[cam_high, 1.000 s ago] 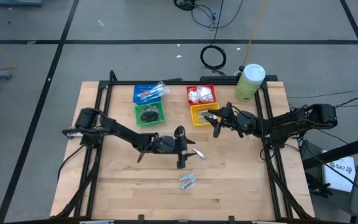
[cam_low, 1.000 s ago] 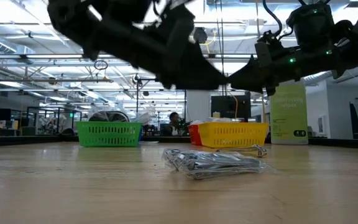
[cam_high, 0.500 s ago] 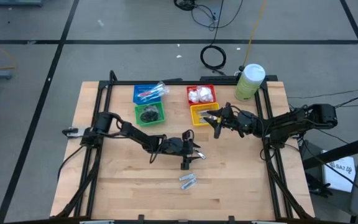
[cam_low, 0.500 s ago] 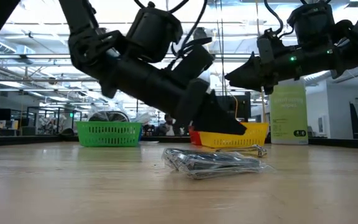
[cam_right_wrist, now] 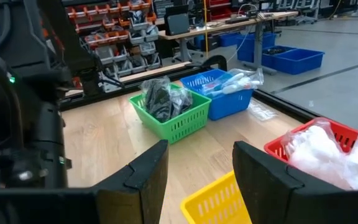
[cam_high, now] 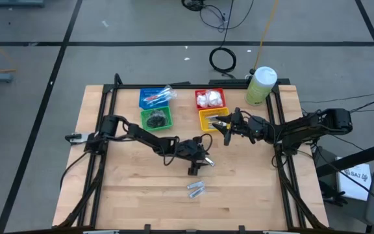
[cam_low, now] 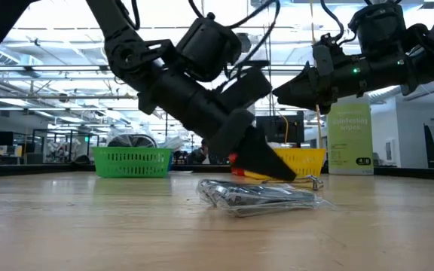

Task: Pick & Place Travel size toiletries
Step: Put the nail cutter into the yellow bin

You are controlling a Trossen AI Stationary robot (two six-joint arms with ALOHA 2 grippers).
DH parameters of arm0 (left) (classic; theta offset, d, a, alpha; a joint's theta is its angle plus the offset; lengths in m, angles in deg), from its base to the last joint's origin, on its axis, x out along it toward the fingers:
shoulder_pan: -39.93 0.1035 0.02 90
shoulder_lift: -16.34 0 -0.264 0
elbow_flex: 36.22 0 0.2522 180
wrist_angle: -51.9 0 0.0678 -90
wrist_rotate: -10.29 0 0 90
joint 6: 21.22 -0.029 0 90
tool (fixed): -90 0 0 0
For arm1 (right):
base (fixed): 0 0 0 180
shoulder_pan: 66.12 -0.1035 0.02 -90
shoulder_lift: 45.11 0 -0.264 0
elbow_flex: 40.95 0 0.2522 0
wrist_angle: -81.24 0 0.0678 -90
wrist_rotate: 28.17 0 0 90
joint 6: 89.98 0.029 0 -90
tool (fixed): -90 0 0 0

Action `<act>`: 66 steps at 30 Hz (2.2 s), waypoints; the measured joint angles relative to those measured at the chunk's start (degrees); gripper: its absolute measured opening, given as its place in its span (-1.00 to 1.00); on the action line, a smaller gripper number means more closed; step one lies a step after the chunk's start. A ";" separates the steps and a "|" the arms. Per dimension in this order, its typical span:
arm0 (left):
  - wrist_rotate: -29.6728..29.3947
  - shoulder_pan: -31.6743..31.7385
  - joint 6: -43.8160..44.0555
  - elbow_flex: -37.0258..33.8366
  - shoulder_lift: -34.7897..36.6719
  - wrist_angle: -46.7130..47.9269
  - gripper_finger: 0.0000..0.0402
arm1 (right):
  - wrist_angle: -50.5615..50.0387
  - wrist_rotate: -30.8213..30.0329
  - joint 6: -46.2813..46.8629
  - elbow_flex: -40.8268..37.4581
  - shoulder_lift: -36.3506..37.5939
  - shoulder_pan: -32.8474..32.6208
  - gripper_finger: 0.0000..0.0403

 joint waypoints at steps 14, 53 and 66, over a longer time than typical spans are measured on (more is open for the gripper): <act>6.49 0.15 4.17 0.22 0.34 10.89 0.13 | 0.00 0.01 0.00 0.00 0.00 0.00 -0.15; 2.26 -2.57 0.79 -0.02 0.26 10.44 -0.85 | -0.57 0.04 -0.02 0.07 0.00 0.00 -0.15; -20.62 -6.11 -11.08 -0.27 13.44 25.02 -0.90 | -0.90 0.02 0.96 0.11 0.00 0.00 -0.15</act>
